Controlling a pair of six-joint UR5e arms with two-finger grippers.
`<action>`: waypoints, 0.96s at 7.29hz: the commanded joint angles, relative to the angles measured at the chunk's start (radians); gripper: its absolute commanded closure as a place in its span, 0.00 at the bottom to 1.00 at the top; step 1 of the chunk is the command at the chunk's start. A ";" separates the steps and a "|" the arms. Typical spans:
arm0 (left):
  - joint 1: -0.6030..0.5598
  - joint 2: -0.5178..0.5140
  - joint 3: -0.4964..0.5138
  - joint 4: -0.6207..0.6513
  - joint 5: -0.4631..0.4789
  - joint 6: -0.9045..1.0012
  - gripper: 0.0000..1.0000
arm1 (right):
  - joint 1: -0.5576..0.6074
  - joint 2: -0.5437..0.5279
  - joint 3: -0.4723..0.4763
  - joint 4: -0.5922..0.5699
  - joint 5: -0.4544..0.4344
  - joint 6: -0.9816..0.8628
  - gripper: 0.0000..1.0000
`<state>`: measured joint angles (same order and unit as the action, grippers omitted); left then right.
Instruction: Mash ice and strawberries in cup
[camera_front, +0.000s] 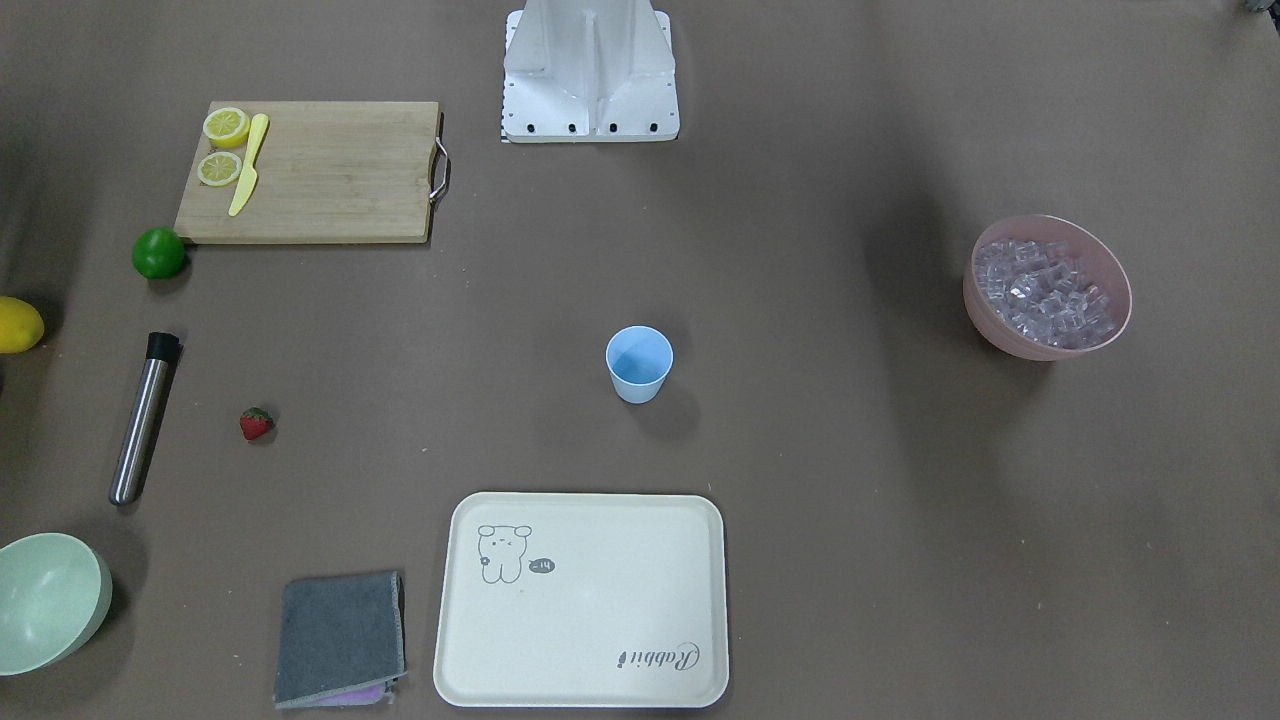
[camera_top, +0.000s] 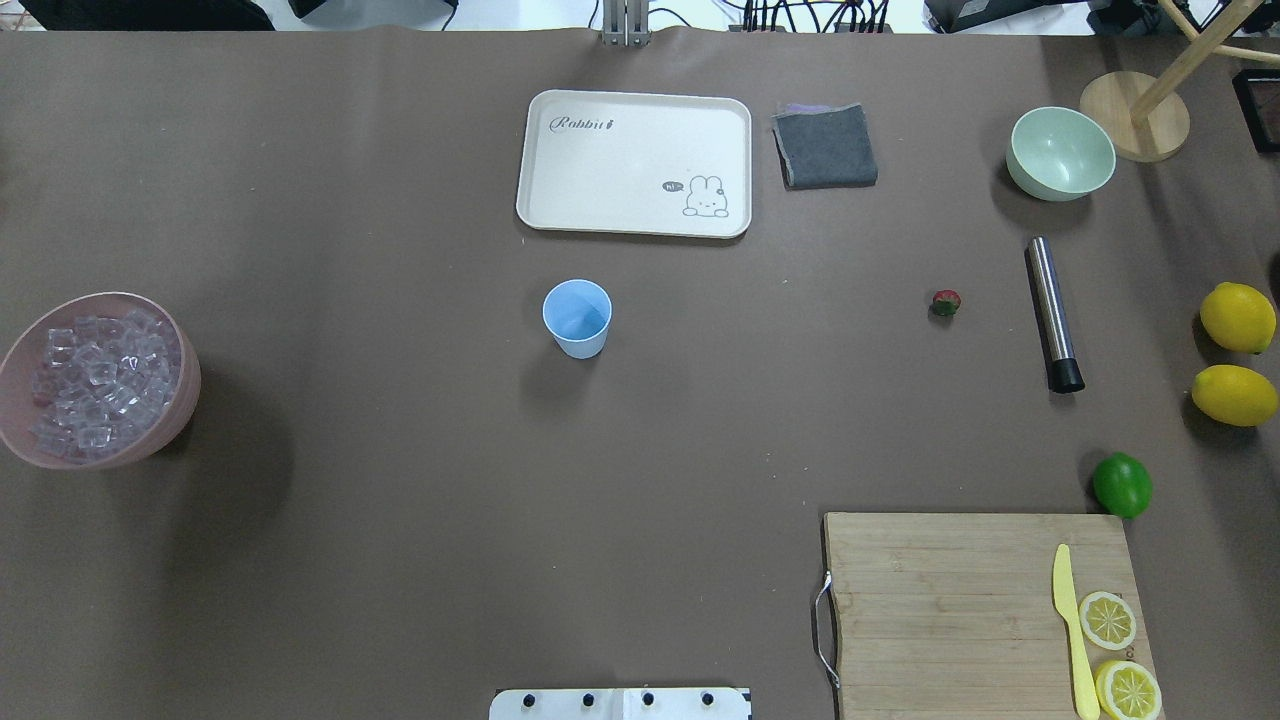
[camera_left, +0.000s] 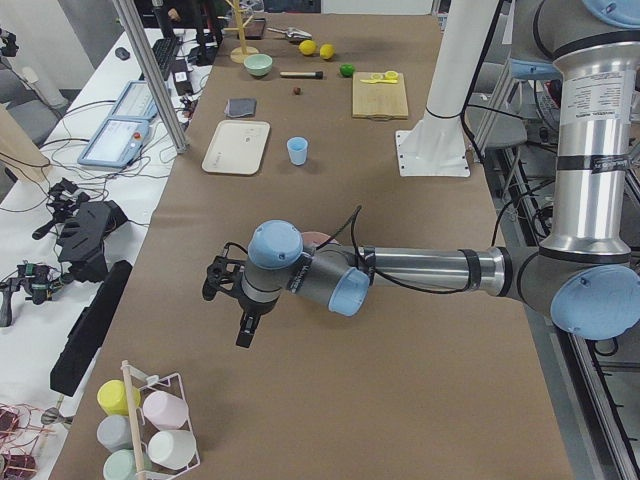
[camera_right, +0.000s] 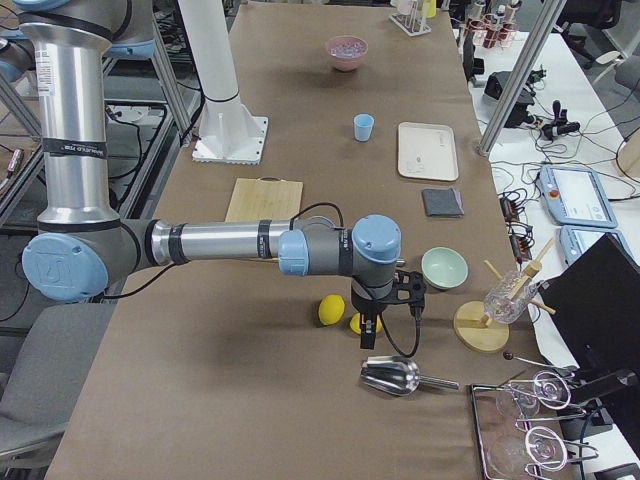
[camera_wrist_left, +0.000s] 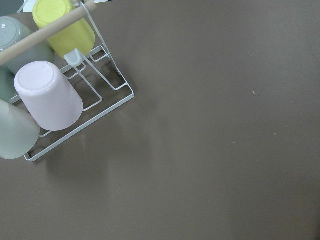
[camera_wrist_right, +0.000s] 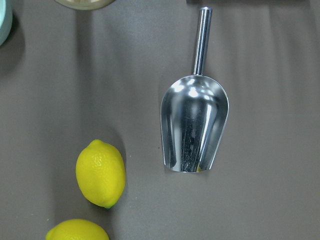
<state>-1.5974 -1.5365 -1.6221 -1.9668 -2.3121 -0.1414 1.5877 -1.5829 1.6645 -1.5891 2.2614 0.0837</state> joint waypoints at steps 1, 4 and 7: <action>0.001 -0.002 -0.002 0.000 -0.003 0.000 0.03 | 0.005 -0.008 0.000 -0.002 0.003 -0.002 0.00; 0.002 -0.005 0.001 0.000 -0.001 0.000 0.03 | 0.005 -0.028 0.000 0.007 0.036 -0.002 0.00; 0.001 -0.004 0.004 0.000 -0.001 0.000 0.03 | 0.005 -0.042 0.007 0.011 0.075 -0.007 0.00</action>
<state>-1.5966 -1.5408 -1.6197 -1.9666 -2.3133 -0.1411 1.5923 -1.6223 1.6660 -1.5791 2.3202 0.0782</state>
